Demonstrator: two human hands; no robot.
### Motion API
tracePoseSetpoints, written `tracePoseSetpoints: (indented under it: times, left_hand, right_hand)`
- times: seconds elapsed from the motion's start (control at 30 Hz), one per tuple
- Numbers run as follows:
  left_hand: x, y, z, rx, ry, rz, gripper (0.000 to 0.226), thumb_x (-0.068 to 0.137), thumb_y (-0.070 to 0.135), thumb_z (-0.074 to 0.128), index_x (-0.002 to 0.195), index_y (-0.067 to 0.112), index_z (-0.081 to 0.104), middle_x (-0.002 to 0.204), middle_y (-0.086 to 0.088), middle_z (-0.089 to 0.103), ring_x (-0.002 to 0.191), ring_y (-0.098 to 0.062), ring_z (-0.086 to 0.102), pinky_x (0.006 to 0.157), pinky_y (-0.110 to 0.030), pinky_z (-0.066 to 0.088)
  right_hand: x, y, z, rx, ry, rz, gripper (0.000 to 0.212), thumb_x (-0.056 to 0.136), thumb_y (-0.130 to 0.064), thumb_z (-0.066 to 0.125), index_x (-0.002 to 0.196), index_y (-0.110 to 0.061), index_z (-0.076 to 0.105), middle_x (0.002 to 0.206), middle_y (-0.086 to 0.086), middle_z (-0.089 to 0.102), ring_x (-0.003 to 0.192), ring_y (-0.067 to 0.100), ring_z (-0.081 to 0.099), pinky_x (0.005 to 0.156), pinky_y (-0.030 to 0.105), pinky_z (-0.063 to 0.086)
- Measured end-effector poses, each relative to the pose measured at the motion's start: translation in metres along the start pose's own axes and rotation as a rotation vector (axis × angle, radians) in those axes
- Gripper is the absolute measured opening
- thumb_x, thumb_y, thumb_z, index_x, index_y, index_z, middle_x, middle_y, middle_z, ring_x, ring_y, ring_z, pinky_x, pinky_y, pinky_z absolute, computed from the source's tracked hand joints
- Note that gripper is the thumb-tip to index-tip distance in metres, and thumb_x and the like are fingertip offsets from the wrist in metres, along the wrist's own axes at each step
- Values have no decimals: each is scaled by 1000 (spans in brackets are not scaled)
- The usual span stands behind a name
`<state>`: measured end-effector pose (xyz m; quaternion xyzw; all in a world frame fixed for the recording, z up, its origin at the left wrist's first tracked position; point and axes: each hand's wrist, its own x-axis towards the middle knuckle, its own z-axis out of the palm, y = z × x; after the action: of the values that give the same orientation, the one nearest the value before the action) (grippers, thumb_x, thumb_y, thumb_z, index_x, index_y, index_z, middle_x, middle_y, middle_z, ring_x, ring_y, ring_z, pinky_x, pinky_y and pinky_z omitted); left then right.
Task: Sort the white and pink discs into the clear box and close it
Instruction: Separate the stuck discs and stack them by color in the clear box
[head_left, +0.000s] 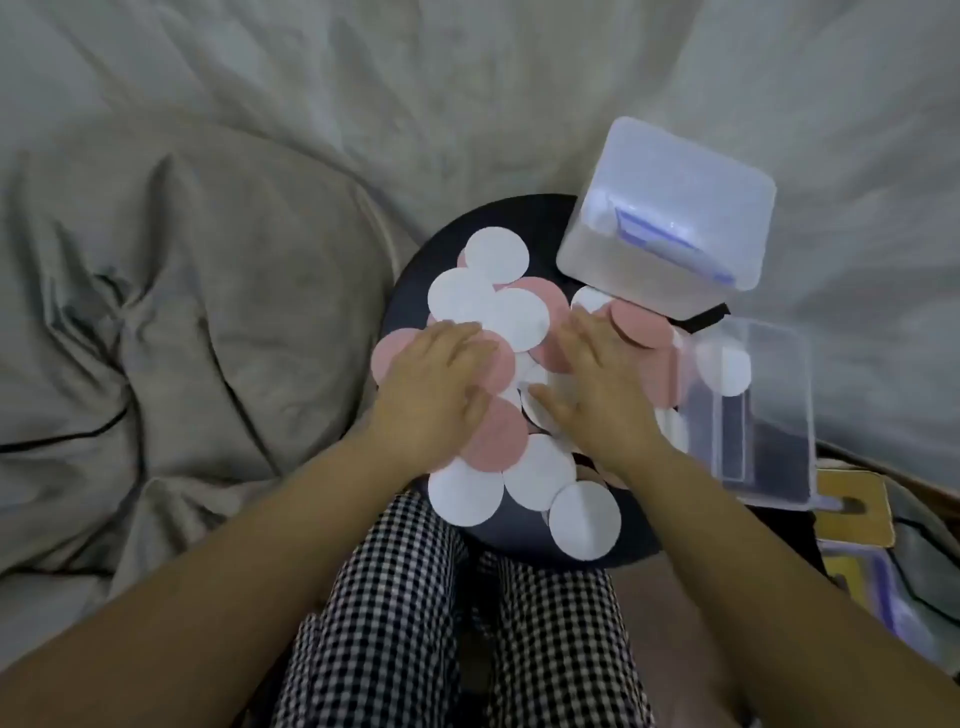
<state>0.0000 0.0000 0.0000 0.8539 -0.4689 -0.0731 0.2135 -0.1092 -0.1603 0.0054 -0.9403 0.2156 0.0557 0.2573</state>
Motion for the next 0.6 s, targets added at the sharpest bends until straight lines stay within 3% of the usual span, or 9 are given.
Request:
tracePoseSetpoints:
  times: [0.13, 0.2, 0.43, 0.5, 0.6]
  left_hand:
    - [-6, -9, 26, 58, 50, 43, 45, 75, 32, 48, 109, 8, 65, 117, -11, 63, 104, -26, 54, 87, -34, 45]
    - [-10, -14, 36, 42, 97, 64, 46, 77, 36, 48, 109, 8, 65, 117, -10, 63, 105, -24, 52, 89, -32, 39]
    - [-15, -25, 44, 77, 189, 142, 45, 84, 42, 46, 110, 12, 67, 117, -5, 66, 103, -27, 62, 89, -37, 46]
    - [-18, -28, 48, 91, 219, 173, 45, 86, 42, 45, 110, 11, 68, 116, -5, 66, 104, -26, 62, 90, -33, 46]
    - [-20, -30, 51, 85, 256, 227, 43, 86, 39, 47, 106, 8, 69, 113, -7, 68, 102, -25, 64, 91, -28, 41]
  right_hand:
    - [-1, 14, 28, -72, 72, -69, 74, 84, -53, 39, 141, -6, 35, 151, 11, 28, 140, 25, 22, 113, 34, 15]
    - [-3, 21, 38, -49, 147, -79, 73, 83, -55, 37, 138, -8, 41, 148, 10, 35, 138, 24, 27, 111, 31, 16]
    - [-4, 27, 51, -20, 382, -160, 64, 80, -54, 46, 131, -15, 52, 137, -5, 49, 128, 11, 38, 106, 26, 27]
    - [-7, 28, 51, -1, 393, -162, 60, 80, -54, 52, 130, -21, 53, 133, -16, 45, 127, 4, 33, 103, 21, 24]
    - [-11, 29, 48, 19, 392, -166, 51, 82, -41, 64, 129, -25, 54, 137, -16, 46, 128, 3, 37, 101, 15, 22]
